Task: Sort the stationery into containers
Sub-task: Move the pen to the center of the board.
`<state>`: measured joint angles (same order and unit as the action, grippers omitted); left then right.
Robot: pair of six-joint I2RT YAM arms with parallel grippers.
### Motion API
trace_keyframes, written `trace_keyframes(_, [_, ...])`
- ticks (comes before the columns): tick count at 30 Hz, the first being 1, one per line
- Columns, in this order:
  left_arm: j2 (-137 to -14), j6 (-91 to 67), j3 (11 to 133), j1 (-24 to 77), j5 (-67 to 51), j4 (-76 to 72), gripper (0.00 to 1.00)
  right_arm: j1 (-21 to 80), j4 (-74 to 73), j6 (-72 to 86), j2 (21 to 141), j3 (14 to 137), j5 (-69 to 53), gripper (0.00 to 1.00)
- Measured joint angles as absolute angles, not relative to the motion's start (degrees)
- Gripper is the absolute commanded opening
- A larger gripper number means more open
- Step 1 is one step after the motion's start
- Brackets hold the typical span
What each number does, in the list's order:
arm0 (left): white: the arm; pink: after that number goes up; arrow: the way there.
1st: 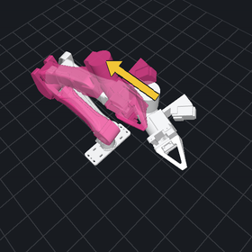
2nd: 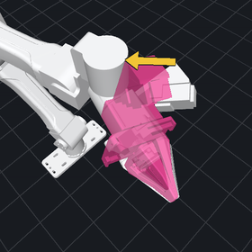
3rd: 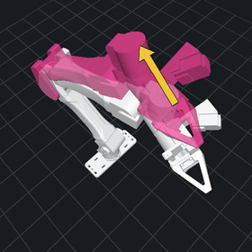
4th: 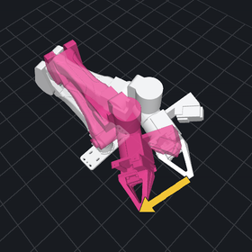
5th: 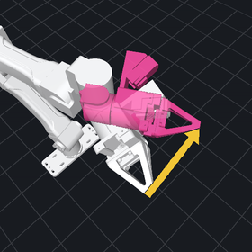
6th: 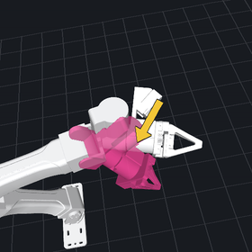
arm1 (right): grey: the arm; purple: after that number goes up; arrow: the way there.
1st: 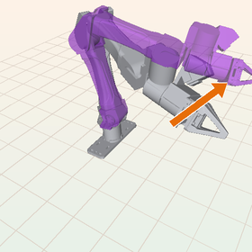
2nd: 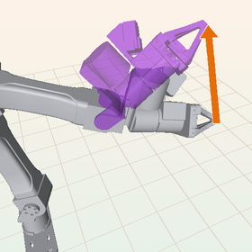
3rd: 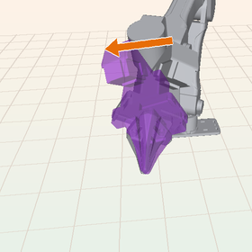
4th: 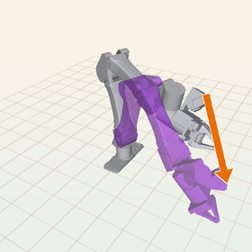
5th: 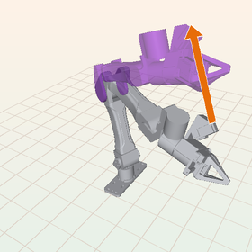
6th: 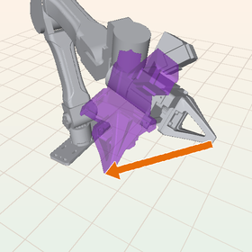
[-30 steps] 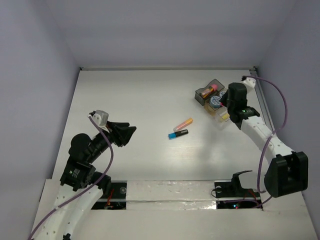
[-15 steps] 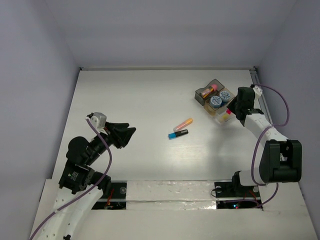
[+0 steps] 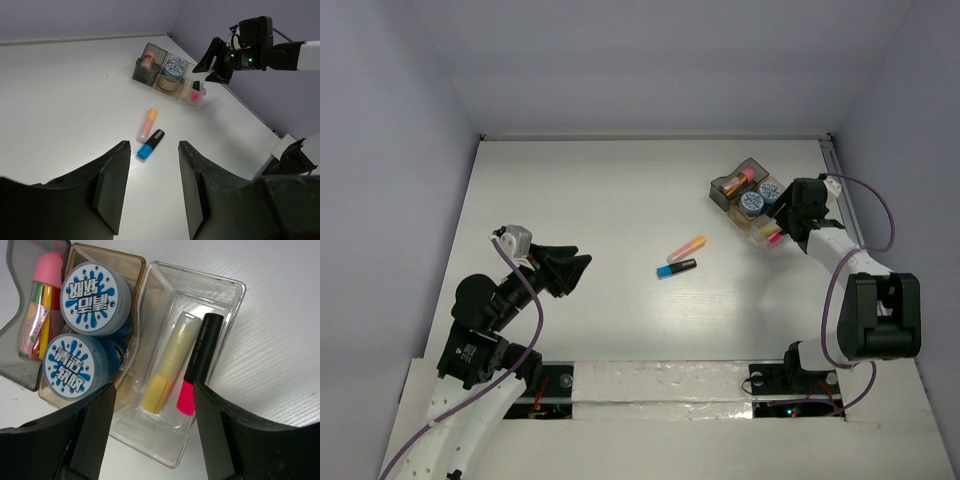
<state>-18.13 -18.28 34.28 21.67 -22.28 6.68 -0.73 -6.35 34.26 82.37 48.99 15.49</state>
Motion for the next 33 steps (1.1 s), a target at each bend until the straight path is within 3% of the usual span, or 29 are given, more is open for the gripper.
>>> trace_keyframes(2, [-18.1, -18.3, 34.3, 21.7, -22.3, 6.7, 0.4, -0.7, -6.3, 34.0, 81.5, 48.7, 14.7, 0.47])
trace_keyframes(3, [-18.1, -18.3, 34.3, 21.7, -22.3, 6.7, 0.4, -0.7, -5.8, 33.8, 80.5, 48.3, 13.7, 0.3])
trace_keyframes(4, [-18.1, -18.3, 34.3, 21.7, -22.3, 6.7, 0.4, -0.7, -5.4, 34.0, 79.4, 47.8, 12.6, 0.04])
trace_keyframes(5, [-18.1, -18.3, 34.3, 21.7, -22.3, 6.7, 0.4, -0.4, -5.0, 33.7, 77.9, 47.1, 11.2, 0.0])
trace_keyframes(9, [-18.1, -18.3, 34.3, 21.7, -22.2, 6.7, 0.4, 5.4, -4.1, 33.4, 74.3, 46.0, 9.2, 0.0])
trace_keyframes(12, [-18.1, -18.3, 34.3, 21.7, -22.2, 6.7, 0.4, 14.9, -3.9, 32.6, 75.5, 46.4, 9.1, 0.08])
trace_keyframes(16, [-18.1, -18.3, 34.3, 21.7, -22.1, 6.7, 0.4, 24.8, -4.6, 32.6, 80.5, 47.6, 8.1, 0.6])
trace_keyframes(17, [-18.1, -18.3, 34.3, 21.7, -22.1, 6.7, 0.4, 26.1, -4.8, 32.7, 81.7, 47.8, 7.9, 0.65])
trace_keyframes(33, [-18.1, -18.3, 34.3, 21.7, -22.0, 6.7, 0.4, 30.8, -6.4, 36.2, 97.8, 54.7, 5.8, 0.64])
